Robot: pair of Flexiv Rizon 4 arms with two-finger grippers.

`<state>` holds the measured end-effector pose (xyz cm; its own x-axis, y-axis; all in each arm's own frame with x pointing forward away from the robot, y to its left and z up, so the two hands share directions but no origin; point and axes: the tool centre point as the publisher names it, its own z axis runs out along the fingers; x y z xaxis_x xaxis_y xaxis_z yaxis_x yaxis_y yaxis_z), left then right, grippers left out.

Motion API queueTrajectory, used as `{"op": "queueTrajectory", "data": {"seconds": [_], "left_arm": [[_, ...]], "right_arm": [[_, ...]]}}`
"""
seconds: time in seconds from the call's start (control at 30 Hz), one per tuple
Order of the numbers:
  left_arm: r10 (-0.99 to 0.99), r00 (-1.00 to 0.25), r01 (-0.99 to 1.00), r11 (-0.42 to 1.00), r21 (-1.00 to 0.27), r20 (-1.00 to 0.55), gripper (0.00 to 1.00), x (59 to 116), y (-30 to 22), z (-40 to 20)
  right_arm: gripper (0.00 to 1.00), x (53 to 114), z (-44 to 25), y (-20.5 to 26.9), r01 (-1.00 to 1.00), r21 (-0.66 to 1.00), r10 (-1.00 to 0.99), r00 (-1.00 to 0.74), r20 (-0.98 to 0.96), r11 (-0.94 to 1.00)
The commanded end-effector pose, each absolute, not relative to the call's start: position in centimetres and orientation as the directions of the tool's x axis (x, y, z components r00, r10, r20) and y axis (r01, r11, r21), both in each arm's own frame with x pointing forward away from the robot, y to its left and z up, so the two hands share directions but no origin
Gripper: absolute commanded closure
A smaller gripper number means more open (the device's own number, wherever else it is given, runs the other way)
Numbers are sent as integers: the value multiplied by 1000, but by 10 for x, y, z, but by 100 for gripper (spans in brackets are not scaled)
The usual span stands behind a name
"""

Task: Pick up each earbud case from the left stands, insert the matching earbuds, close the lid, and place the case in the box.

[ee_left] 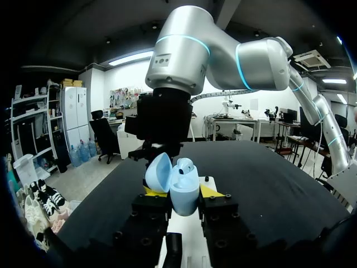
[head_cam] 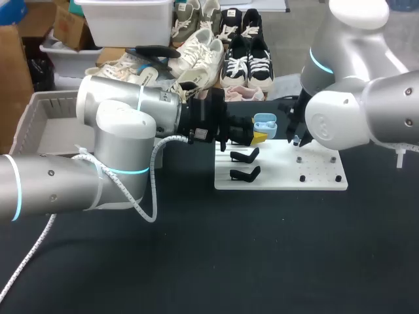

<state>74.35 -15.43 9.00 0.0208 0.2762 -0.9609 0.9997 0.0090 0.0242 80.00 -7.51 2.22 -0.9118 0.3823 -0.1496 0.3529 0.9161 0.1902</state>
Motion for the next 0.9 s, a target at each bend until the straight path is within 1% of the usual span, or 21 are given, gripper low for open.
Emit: {"op": "queueTrajectory", "data": {"seconds": [0.03, 0.33, 0.5, 0.53, 0.57, 0.9], "left_arm": [[275, 21, 1000, 12, 26, -961, 100, 743, -154, 90], [275, 21, 1000, 12, 26, -961, 100, 743, -154, 90], [275, 21, 1000, 12, 26, -961, 100, 743, -154, 90], [275, 21, 1000, 12, 26, -961, 100, 743, -154, 90], [275, 21, 1000, 12, 26, -961, 100, 743, -154, 90], [275, 21, 1000, 12, 26, -961, 100, 743, -154, 90]], "right_arm": [[76, 802, 22, -75, 353, 188, 381, -913, -144, 917], [79, 803, 19, -75, 355, 184, 382, -914, -138, 916], [92, 804, 18, -74, 355, 179, 380, -915, -135, 918], [99, 804, 18, -74, 355, 179, 380, -915, -133, 917], [100, 804, 18, -74, 356, 180, 381, -915, -133, 917], [100, 799, 28, -76, 360, 192, 388, -911, -141, 913]]}}
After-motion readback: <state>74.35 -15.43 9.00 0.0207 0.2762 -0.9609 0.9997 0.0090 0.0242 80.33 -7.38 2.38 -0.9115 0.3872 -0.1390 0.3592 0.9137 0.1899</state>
